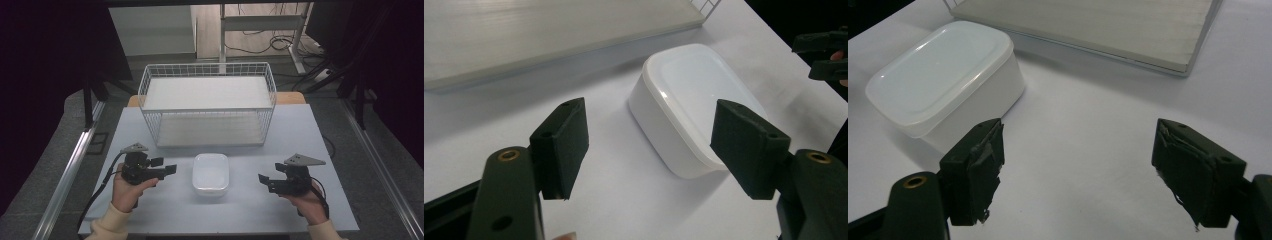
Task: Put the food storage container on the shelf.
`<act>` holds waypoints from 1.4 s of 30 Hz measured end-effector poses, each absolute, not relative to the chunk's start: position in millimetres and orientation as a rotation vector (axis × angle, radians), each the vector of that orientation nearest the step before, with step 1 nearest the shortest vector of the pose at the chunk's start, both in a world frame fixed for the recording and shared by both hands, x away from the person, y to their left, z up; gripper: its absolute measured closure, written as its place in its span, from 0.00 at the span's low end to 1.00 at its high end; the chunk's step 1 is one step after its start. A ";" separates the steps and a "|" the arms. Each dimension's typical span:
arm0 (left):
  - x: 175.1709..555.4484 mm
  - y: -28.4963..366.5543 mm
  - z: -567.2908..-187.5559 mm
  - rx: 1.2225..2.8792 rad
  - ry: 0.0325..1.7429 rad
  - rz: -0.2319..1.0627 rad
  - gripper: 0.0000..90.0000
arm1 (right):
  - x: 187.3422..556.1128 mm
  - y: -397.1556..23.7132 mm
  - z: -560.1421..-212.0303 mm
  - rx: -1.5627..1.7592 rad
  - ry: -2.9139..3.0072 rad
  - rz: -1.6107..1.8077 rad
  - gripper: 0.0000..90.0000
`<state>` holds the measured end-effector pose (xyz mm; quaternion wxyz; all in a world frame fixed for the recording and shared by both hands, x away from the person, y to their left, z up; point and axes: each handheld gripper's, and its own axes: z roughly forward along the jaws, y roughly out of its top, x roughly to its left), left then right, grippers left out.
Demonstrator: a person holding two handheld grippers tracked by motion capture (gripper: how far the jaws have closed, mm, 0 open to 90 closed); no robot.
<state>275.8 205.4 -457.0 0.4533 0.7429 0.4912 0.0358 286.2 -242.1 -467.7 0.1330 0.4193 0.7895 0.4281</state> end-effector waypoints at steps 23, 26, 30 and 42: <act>299.1 187.1 -468.4 1.815 1.250 -0.074 0.36 | 306.3 -192.5 -456.5 1.282 2.362 1.332 0.27; 303.0 181.8 -469.6 1.819 1.247 -0.089 0.37 | 313.0 -180.1 -459.4 1.301 2.392 1.362 0.29; 306.3 174.7 -472.9 1.817 1.236 -0.125 0.38 | 316.9 -173.6 -462.4 1.323 2.404 1.386 0.30; 314.7 158.4 -489.4 1.843 1.240 -0.193 0.41 | 325.5 -153.1 -481.1 1.394 2.462 1.353 0.32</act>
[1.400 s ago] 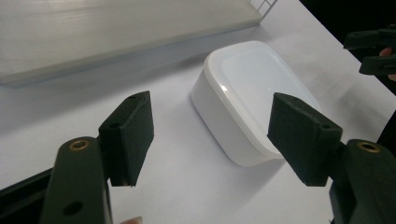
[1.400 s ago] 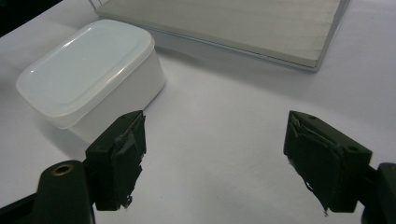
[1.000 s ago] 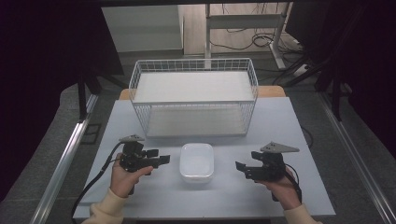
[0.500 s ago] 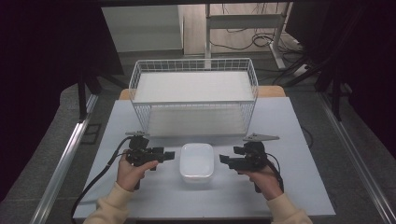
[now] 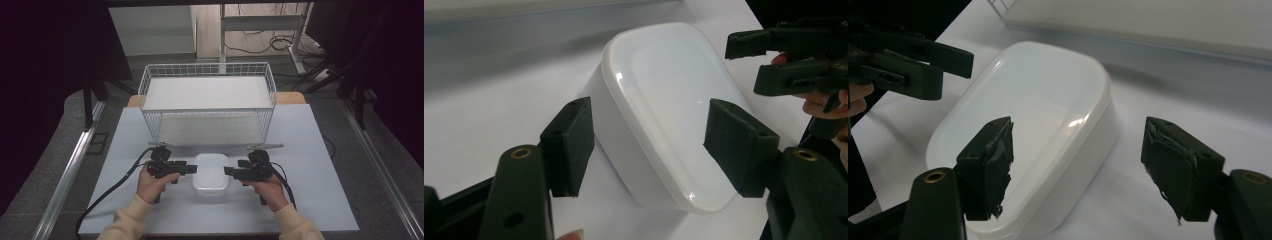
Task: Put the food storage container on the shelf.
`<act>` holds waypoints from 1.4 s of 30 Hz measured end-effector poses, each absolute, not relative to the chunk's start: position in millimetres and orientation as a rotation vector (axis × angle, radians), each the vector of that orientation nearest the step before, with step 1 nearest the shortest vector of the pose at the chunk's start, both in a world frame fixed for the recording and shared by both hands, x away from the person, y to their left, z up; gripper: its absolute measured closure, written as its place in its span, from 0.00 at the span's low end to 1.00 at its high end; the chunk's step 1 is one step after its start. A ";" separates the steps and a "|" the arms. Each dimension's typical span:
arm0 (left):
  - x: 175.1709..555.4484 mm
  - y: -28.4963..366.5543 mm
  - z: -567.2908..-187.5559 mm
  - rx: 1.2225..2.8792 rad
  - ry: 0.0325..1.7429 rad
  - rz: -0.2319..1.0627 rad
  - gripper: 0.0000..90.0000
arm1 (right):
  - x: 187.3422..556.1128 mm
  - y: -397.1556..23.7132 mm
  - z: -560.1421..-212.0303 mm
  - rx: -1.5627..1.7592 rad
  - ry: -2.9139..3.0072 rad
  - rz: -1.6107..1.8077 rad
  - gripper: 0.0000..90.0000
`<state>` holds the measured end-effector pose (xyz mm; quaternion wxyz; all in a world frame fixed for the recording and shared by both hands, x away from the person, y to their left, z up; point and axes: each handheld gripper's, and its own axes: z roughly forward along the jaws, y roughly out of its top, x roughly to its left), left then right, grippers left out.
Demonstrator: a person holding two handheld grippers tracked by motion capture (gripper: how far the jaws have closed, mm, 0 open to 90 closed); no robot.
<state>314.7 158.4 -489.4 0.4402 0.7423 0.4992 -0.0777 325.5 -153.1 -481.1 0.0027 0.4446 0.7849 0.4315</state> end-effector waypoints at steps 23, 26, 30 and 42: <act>316.4 149.4 -502.7 1.830 1.266 -0.301 0.57 | 321.2 -143.1 -497.1 1.540 2.489 1.434 0.54; 312.1 150.6 -499.3 1.837 1.259 -0.272 0.64 | 319.2 -146.5 -495.0 1.569 2.464 1.449 0.63; 304.5 151.3 -494.4 1.836 1.254 -0.248 0.70 | 313.4 -153.9 -493.1 1.634 2.431 1.525 0.74; 284.4 157.6 -483.1 1.812 1.184 -0.227 0.83 | 300.6 -159.9 -488.4 1.636 2.397 1.575 0.82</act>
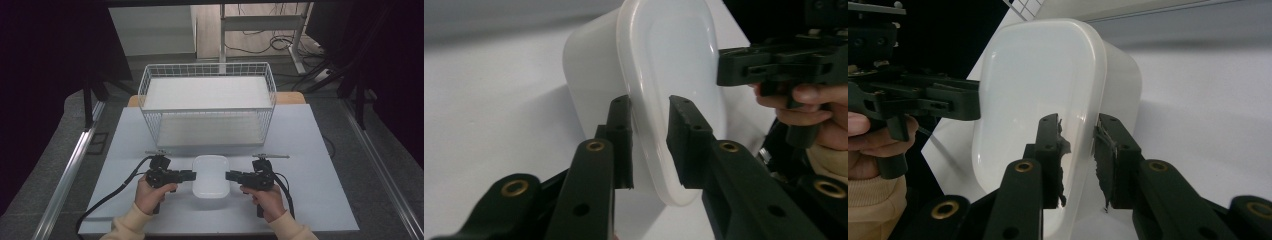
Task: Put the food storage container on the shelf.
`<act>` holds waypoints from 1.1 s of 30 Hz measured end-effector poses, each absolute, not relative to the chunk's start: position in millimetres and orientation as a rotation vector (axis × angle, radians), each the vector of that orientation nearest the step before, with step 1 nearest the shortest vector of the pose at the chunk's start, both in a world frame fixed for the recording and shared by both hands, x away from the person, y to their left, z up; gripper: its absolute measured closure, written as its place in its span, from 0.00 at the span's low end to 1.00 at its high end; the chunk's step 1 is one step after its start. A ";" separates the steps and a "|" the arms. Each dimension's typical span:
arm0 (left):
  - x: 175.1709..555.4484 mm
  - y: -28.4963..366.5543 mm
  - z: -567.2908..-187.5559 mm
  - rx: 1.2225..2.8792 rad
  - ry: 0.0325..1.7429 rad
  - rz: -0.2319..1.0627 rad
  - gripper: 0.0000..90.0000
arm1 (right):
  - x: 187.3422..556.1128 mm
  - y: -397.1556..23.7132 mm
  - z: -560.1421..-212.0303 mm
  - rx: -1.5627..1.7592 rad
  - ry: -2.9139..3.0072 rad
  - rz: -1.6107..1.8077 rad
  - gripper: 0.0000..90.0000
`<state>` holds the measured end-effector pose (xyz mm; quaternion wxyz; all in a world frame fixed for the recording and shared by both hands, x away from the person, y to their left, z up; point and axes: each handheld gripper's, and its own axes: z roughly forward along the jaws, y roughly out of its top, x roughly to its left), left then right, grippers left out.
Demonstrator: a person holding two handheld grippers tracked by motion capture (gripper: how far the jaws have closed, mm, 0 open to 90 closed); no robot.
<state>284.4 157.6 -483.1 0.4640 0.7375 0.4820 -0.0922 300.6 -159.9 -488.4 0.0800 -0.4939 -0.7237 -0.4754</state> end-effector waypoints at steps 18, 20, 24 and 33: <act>277.3 162.6 -475.9 1.790 1.148 -0.185 0.89 | 295.1 -159.1 -476.3 -1.420 -2.240 -1.487 0.87; 277.2 163.1 -474.9 1.787 1.147 -0.185 0.89 | 294.6 -159.2 -474.1 -1.406 -2.252 -1.498 0.87; 276.4 163.9 -472.4 1.779 1.143 -0.182 0.89 | 293.7 -158.9 -470.2 -1.393 -2.266 -1.514 0.87; 274.6 164.7 -460.3 1.779 1.121 -0.143 0.89 | 293.3 -158.1 -460.7 -1.366 -2.282 -1.555 0.87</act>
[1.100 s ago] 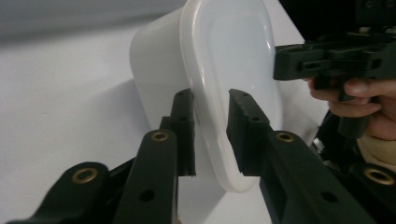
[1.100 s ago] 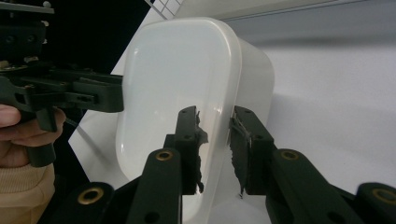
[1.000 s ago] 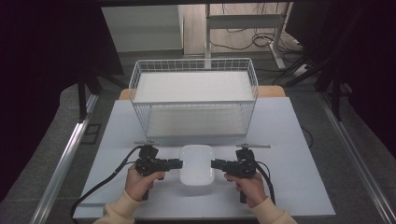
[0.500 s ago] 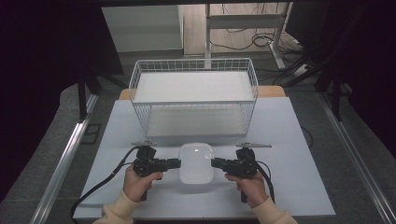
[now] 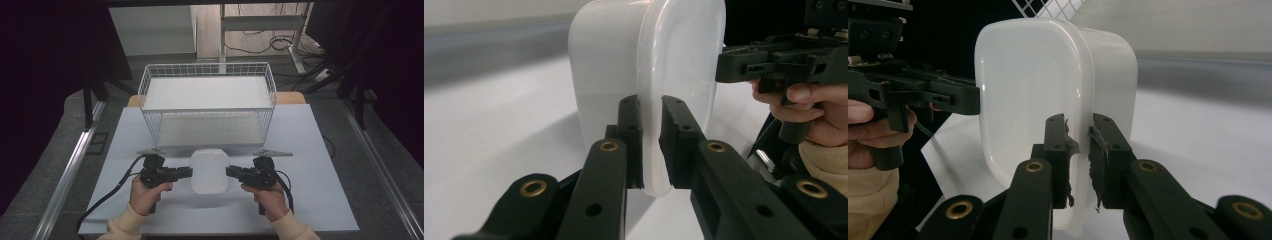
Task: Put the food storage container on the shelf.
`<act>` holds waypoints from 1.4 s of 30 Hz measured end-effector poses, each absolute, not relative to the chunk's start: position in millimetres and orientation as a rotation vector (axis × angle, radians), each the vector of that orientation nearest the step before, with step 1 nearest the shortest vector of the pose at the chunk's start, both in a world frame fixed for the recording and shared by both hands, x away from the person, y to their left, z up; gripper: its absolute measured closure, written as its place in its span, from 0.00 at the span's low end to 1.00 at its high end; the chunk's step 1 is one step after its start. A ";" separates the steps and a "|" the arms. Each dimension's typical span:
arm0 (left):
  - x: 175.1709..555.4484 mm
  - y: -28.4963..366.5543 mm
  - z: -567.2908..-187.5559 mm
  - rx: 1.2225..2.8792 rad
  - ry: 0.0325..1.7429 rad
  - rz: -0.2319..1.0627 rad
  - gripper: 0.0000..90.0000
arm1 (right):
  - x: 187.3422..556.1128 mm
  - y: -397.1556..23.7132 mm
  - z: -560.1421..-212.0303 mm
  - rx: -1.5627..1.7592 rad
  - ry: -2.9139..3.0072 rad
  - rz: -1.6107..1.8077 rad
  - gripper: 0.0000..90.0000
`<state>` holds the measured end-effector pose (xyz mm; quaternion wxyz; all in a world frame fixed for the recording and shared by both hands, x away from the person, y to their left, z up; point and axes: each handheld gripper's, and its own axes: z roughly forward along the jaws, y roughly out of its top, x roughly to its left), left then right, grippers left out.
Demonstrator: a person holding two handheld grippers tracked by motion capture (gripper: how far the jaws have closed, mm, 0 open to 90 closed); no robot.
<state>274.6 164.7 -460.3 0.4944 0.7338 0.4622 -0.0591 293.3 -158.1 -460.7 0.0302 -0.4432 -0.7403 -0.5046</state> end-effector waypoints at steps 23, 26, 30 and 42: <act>293.8 167.1 -416.0 1.769 1.053 -0.063 0.89 | 310.5 -157.9 -420.4 -1.310 -2.323 -1.665 0.88; 296.2 169.0 -405.7 1.770 1.039 -0.045 0.90 | 313.9 -155.7 -410.5 -1.298 -2.325 -1.688 0.88; 301.2 171.7 -392.4 1.764 1.025 -0.033 0.89 | 317.6 -153.6 -397.2 -1.282 -2.342 -1.712 0.88; 318.4 178.2 -351.9 1.754 0.995 0.021 0.90 | 338.1 -147.2 -357.8 -1.238 -2.354 -1.778 0.88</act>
